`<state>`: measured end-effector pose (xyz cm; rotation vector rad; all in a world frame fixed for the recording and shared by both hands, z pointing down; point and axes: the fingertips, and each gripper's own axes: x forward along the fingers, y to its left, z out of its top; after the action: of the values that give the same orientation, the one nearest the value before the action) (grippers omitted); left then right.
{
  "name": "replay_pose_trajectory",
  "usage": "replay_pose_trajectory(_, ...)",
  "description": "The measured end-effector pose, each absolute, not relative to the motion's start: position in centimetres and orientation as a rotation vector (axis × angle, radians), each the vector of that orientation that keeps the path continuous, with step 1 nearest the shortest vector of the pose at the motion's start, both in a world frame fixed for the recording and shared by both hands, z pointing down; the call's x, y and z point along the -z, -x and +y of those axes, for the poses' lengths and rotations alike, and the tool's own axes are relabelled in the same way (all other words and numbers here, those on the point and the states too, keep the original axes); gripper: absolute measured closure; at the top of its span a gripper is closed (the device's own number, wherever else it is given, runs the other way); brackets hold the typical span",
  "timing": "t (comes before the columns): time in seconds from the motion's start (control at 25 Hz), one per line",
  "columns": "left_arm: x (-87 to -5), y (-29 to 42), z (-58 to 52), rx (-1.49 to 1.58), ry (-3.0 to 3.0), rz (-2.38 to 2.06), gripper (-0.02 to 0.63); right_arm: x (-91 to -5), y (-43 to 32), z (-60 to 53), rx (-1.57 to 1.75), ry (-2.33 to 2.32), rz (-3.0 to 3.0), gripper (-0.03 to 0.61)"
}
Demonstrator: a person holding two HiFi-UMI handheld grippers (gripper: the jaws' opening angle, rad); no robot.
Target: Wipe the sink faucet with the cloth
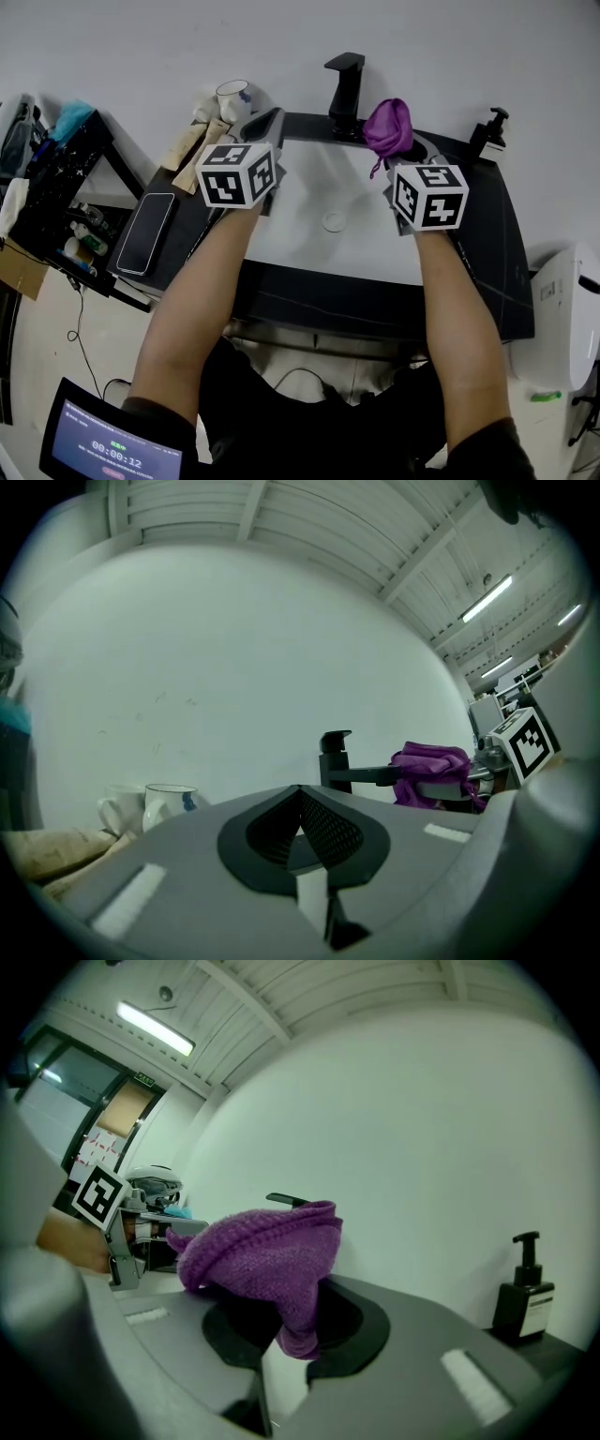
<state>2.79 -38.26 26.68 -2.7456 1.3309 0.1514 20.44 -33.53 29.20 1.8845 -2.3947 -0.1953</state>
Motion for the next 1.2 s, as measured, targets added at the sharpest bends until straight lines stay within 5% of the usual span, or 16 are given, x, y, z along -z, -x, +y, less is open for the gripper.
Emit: replay_pose_trajectory(1.2, -26.96, -3.51, -37.99, -0.11, 2.736, 1.285, 0.597, -29.32, -20.74, -33.57, 0.255, -1.89, -2.325, 0.52)
